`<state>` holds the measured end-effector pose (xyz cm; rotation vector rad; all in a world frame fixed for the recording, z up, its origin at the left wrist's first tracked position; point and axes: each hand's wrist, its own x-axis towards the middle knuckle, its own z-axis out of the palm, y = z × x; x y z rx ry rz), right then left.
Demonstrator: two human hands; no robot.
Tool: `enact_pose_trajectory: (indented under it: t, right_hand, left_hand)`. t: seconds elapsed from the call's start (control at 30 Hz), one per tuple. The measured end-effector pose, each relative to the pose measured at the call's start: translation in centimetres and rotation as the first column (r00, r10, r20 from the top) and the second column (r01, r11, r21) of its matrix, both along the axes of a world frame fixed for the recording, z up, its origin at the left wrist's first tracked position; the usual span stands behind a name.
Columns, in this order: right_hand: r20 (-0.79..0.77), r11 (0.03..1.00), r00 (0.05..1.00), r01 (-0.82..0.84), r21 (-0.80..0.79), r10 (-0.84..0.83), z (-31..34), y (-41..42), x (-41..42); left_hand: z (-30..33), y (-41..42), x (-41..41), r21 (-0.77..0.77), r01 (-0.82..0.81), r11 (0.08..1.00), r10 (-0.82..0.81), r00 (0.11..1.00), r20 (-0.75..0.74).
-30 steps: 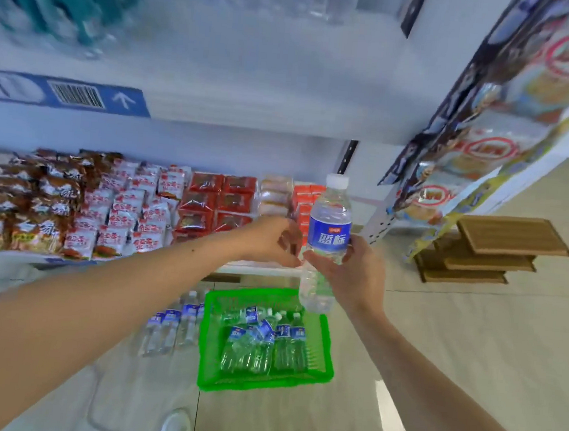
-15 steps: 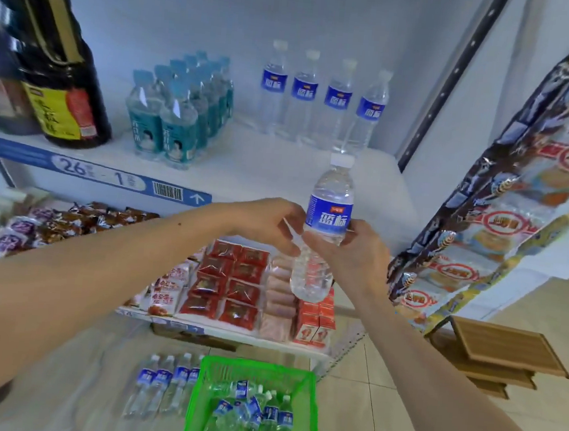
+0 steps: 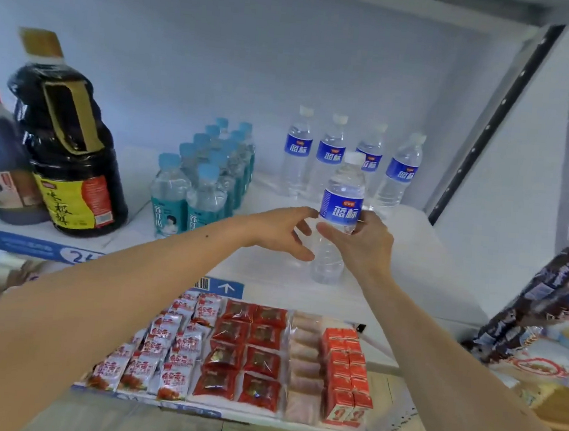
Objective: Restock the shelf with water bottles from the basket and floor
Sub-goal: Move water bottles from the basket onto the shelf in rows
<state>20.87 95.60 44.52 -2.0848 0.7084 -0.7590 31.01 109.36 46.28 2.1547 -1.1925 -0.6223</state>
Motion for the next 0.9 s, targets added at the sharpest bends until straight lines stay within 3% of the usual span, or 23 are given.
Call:
enact_pose_trajectory:
  t: [0.33, 0.47, 0.57, 0.9]
  right_hand:
    - [0.097, 0.998, 0.994, -0.046, 0.048, 0.041, -0.8, -1.6, 10.5]
    - [0.105, 0.997, 0.992, -0.074, 0.035, 0.070, -1.0, -2.0, 13.5]
    - [0.119, 0.995, 0.990, -0.083, 0.056, 0.076, -1.5, -2.0, 15.3]
    - [0.148, 0.997, 0.988, -0.062, 0.050, 0.054, -2.4, -2.6, 19.2]
  left_hand:
    - [-4.2, -1.3, 6.4, 0.037, -0.257, 0.966, 0.257, 0.966, 0.023]
    - [-5.4, -1.7, 8.0, 0.123, -0.335, 0.934, 0.309, 0.932, 0.189]
    - [-5.9, -1.9, 9.0, 0.160, -0.361, 0.919, 0.317, 0.915, 0.248]
    - [-6.8, -2.4, 10.0, 0.166, -0.376, 0.912, 0.341, 0.917, 0.209]
